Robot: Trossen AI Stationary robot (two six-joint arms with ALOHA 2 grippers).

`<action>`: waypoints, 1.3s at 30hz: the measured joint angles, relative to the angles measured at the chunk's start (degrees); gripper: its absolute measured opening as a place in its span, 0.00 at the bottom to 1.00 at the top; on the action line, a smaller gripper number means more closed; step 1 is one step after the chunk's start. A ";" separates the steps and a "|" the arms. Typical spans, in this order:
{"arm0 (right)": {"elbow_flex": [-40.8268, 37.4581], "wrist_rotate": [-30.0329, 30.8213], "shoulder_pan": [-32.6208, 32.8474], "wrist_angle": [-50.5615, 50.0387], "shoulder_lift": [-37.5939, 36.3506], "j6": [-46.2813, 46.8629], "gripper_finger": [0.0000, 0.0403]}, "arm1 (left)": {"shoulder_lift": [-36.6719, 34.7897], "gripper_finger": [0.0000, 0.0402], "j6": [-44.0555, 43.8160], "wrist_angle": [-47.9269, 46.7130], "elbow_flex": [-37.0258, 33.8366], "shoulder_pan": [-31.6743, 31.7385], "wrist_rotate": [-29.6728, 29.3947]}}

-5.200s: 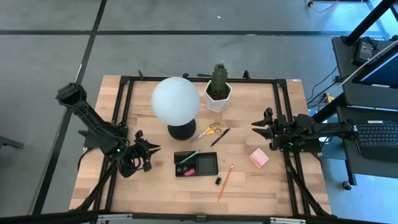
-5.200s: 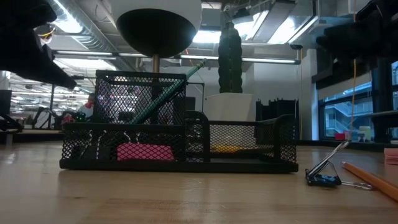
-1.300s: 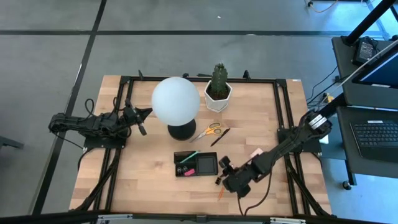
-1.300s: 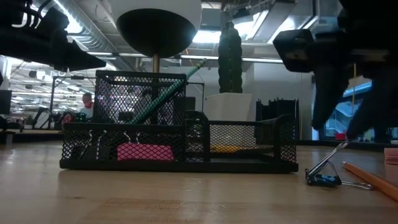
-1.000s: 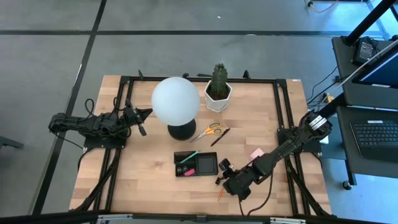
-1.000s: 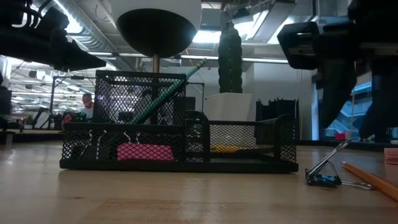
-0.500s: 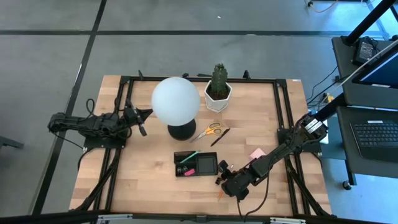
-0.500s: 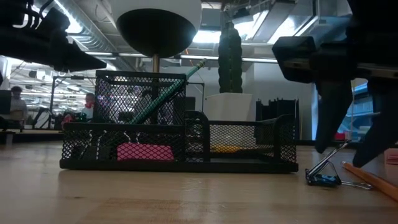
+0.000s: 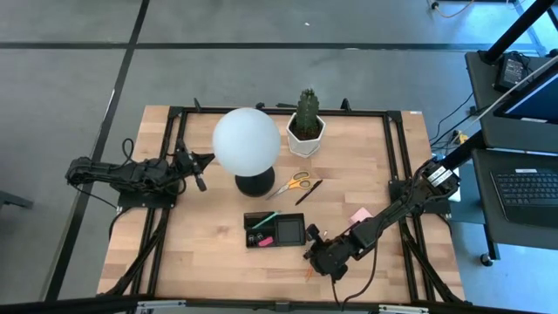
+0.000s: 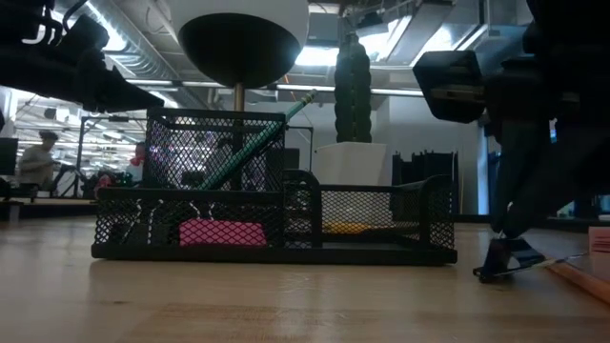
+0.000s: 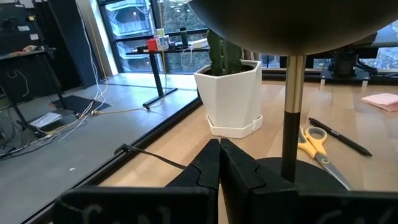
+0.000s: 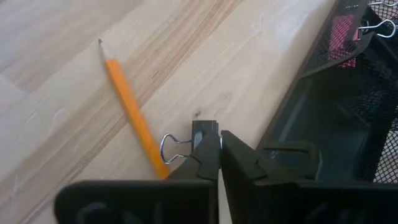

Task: Pick and place office supplies into organizer
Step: Put the black binder clip into the desk organizer

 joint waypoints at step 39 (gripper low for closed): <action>8.70 -0.98 -10.38 18.62 5.67 8.79 0.01 | 0.02 0.01 0.31 -0.02 0.00 0.00 -0.05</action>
